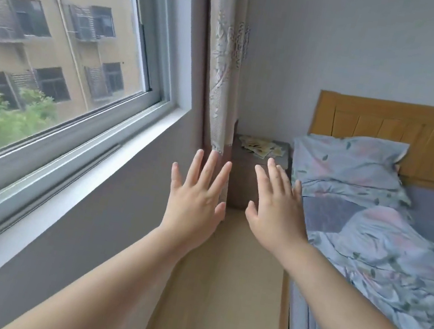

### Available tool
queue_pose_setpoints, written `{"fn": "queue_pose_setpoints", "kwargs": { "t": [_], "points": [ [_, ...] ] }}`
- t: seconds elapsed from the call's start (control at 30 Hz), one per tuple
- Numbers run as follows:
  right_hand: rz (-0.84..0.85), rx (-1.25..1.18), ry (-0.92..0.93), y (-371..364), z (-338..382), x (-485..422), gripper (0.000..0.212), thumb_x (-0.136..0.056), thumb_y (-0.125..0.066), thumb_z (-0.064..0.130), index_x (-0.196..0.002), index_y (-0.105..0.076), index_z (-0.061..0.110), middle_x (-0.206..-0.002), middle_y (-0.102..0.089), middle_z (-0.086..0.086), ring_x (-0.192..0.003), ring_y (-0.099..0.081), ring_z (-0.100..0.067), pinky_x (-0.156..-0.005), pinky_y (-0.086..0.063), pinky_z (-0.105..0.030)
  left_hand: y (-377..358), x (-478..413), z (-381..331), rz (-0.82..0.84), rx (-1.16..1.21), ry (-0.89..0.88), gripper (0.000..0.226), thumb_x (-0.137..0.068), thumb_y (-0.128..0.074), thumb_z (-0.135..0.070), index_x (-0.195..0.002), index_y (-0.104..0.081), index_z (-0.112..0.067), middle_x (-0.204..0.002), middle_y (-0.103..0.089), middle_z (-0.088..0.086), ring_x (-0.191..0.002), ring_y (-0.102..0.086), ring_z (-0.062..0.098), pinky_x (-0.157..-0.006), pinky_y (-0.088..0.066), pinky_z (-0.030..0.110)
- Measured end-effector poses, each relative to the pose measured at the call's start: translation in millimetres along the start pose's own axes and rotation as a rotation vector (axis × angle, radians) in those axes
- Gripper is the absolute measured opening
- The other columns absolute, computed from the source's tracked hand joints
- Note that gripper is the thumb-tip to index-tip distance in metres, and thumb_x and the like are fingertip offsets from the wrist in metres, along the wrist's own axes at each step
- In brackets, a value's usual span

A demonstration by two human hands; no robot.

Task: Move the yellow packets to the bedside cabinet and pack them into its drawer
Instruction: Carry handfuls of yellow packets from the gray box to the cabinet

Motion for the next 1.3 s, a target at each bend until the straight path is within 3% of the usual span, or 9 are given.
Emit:
{"fn": "queue_pose_setpoints", "kwargs": {
  "t": [0.07,0.3,0.5,0.63,0.77,0.87,1.1,1.3],
  "points": [
    [0.013,0.023,-0.038,-20,-27,-38,0.068,-0.086,-0.058,0.024,-0.147,-0.031,0.012,-0.157,-0.019,-0.013,-0.144,-0.021,-0.030,-0.113,-0.016,-0.056,-32,-47,-3,-0.004,-0.019,-0.044,0.080,-0.074,-0.072,-0.039,-0.145,-0.039,-0.019,-0.152,-0.036,0.012,-0.141,-0.030,0.034,-0.103,-0.028,0.065],
    [0.026,0.097,-0.102,-102,-108,-163,0.069,-0.079,-0.065,0.020,-0.142,-0.040,0.010,-0.153,-0.030,-0.016,-0.141,-0.029,-0.032,-0.110,-0.022,-0.059,-148,-195,2,0.016,0.054,-0.115,0.080,-0.076,-0.069,-0.040,-0.145,-0.037,-0.018,-0.152,-0.034,0.014,-0.141,-0.029,0.037,-0.102,-0.030,0.065],
    [0.049,0.162,-0.130,-181,-179,-308,0.067,-0.084,-0.058,0.021,-0.145,-0.033,0.012,-0.157,-0.019,-0.012,-0.145,-0.019,-0.029,-0.114,-0.014,-0.054,-256,-348,33,0.044,0.136,-0.149,0.080,-0.077,-0.069,-0.036,-0.146,-0.034,-0.015,-0.153,-0.031,0.015,-0.141,-0.027,0.039,-0.102,-0.032,0.064],
    [0.085,0.176,-0.163,-215,-229,-403,0.066,-0.089,-0.052,0.022,-0.149,-0.025,0.014,-0.159,-0.010,-0.010,-0.147,-0.010,-0.027,-0.116,-0.008,-0.050,-319,-453,45,0.107,0.160,-0.143,0.078,-0.081,-0.064,-0.035,-0.149,-0.029,-0.017,-0.156,-0.025,0.013,-0.144,-0.019,0.037,-0.106,-0.025,0.065],
    [0.103,0.198,-0.201,-247,-285,-474,0.066,-0.090,-0.051,0.022,-0.150,-0.023,0.014,-0.160,-0.007,-0.010,-0.147,-0.009,-0.027,-0.117,-0.008,-0.048,-375,-542,38,0.148,0.203,-0.159,0.077,-0.090,-0.053,-0.035,-0.153,-0.012,-0.022,-0.161,-0.007,0.009,-0.148,-0.001,0.031,-0.112,-0.013,0.061],
    [0.119,0.221,-0.221,-282,-333,-521,0.067,-0.089,-0.052,0.023,-0.150,-0.024,0.014,-0.160,-0.008,-0.010,-0.147,-0.010,-0.027,-0.117,-0.007,-0.048,-420,-602,29,0.138,0.202,-0.173,0.077,-0.090,-0.054,-0.037,-0.153,-0.014,-0.021,-0.160,-0.009,0.009,-0.148,-0.004,0.032,-0.111,-0.016,0.061],
    [0.203,0.197,-0.186,-408,-452,-648,0.067,-0.091,-0.050,0.026,-0.150,-0.021,0.014,-0.160,-0.008,-0.011,-0.147,-0.006,-0.027,-0.116,-0.006,-0.050,-568,-734,17,0.239,0.191,-0.095,0.076,-0.093,-0.048,-0.040,-0.154,-0.006,-0.023,-0.161,0.001,0.008,-0.147,0.005,0.031,-0.112,-0.011,0.061],
    [0.401,0.169,-0.086,-514,-530,-759,0.070,-0.090,-0.053,0.028,-0.150,-0.019,0.012,-0.159,-0.008,-0.012,-0.147,-0.006,-0.029,-0.117,-0.004,-0.050,-687,-833,22,0.439,0.201,0.056,0.072,-0.097,-0.043,-0.037,-0.153,0.000,-0.026,-0.160,0.007,0.005,-0.147,0.009,0.028,-0.114,-0.009,0.059]
  ]
}}
Point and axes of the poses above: each hand's wrist, its own x-axis away from the middle knuckle, its own y-axis out of the back of the hand, z = x × y, the point moved 6 cm from there along -x, towards the middle knuckle
